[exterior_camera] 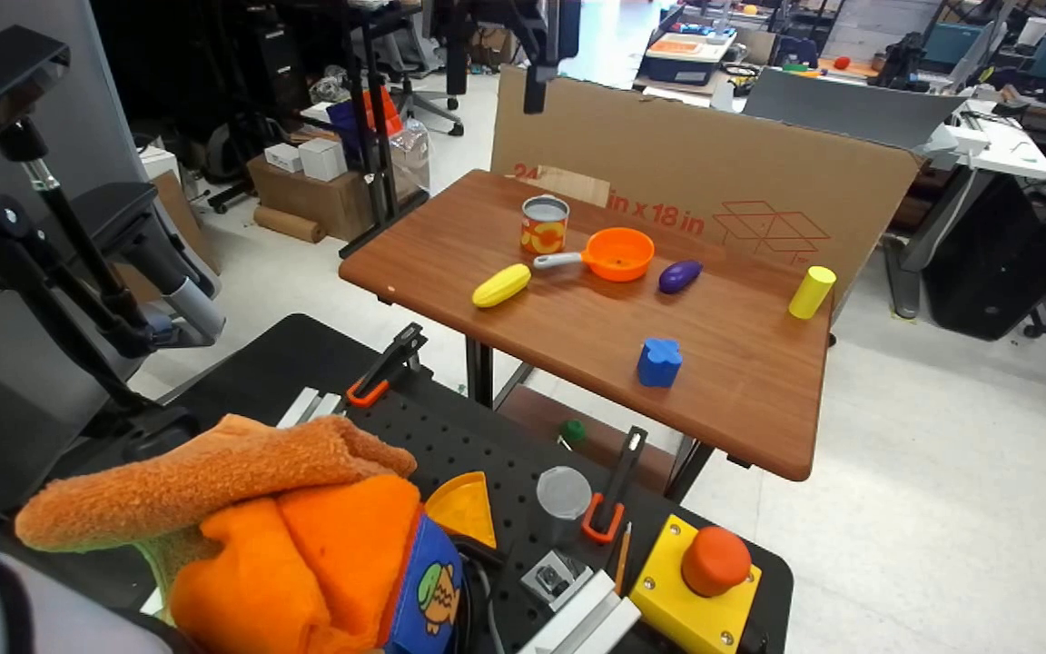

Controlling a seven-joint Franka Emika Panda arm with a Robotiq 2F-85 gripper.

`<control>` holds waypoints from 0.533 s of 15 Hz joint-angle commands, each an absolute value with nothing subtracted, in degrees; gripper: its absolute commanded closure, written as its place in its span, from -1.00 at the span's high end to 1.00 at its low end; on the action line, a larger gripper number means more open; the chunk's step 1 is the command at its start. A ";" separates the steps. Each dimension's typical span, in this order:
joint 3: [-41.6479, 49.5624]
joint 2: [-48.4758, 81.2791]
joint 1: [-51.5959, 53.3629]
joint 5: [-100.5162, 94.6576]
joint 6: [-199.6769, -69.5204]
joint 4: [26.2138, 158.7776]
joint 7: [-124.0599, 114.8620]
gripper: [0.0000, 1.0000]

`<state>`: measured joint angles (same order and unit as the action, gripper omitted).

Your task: Move the maize to the left

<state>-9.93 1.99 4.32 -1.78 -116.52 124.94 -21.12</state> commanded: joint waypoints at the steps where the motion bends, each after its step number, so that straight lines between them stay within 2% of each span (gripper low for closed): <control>1: -7.99 8.35 5.21 -1.13 -124.91 125.04 -20.66 1.00; 8: -5.39 21.19 6.56 -3.27 -137.91 125.80 -18.91 1.00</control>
<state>-7.45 17.03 4.89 -2.06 -133.14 125.70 -20.41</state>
